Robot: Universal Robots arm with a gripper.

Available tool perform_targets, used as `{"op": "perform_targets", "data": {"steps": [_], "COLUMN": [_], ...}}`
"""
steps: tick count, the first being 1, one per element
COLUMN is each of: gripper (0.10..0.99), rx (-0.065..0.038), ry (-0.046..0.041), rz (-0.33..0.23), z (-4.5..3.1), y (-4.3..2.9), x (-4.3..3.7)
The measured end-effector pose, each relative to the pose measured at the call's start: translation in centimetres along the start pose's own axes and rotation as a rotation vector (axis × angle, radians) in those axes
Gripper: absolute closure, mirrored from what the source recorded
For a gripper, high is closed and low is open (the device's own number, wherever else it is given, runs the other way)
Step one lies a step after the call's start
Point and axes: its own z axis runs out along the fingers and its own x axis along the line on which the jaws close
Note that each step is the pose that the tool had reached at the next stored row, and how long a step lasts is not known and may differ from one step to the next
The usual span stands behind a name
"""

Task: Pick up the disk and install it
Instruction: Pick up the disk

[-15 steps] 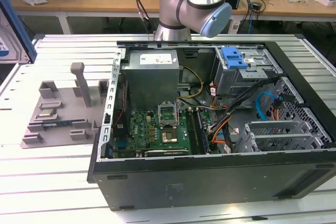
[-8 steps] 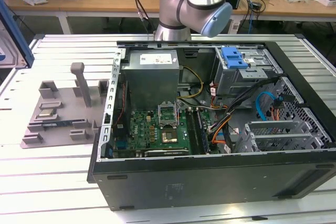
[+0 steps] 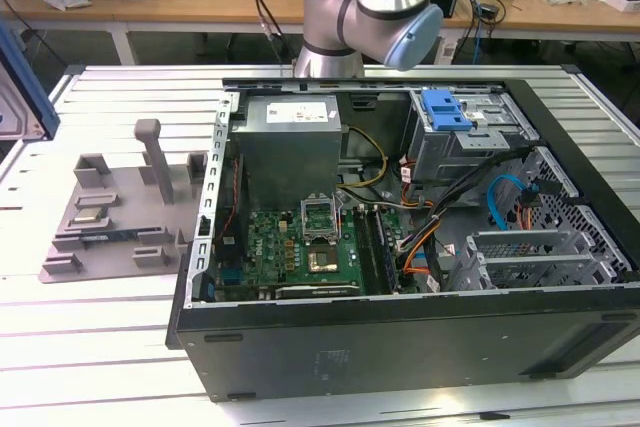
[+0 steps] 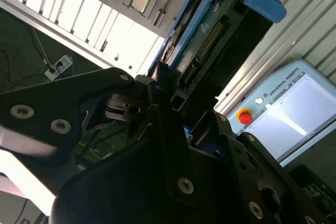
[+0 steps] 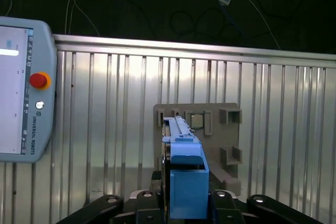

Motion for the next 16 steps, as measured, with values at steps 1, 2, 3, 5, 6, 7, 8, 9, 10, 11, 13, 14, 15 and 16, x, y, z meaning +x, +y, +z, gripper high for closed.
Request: {"op": "perform_targets", "data": {"steps": [1, 2, 3, 5, 6, 7, 8, 9, 10, 11, 13, 14, 15, 16], "gripper": [0.718, 0.718, 0.718, 0.718, 0.718, 0.718, 0.718, 0.718, 0.718, 0.718, 0.718, 0.718, 0.718, 0.718], "rx": [0.000, 0.000, 0.000, 0.000, 0.000, 0.000, 0.000, 0.000, 0.000, 0.000, 0.000, 0.000, 0.000, 0.000], "ry": [0.0000, -0.0001, 0.0000, 0.0000, 0.0000, -0.0001, 0.0000, -0.0001, -0.0001, 0.0000, 0.0000, 0.0000, 0.0000, -0.0001], "rz": [0.000, 0.000, 0.000, 0.000, 0.000, 0.000, 0.000, 0.000, 0.000, 0.000, 0.000, 0.000, 0.000, 0.000], "z": [-0.01, -0.03, -0.04, -0.08, -0.11, -0.12, -0.15, -0.17, -0.18, -0.21, -0.29, -0.33, -0.34, -0.38], "y": [0.01, 0.01, 0.02, 0.03, 0.04, 0.05, 0.05, 0.07, 0.07, 0.08, 0.11, 0.12, 0.13, 0.15], "x": [0.14, 0.30, 0.44, 0.82, 1.05, 1.18, 1.38, 1.63, 1.77, 1.97, 2.69, 3.07, 3.24, 3.67]}}
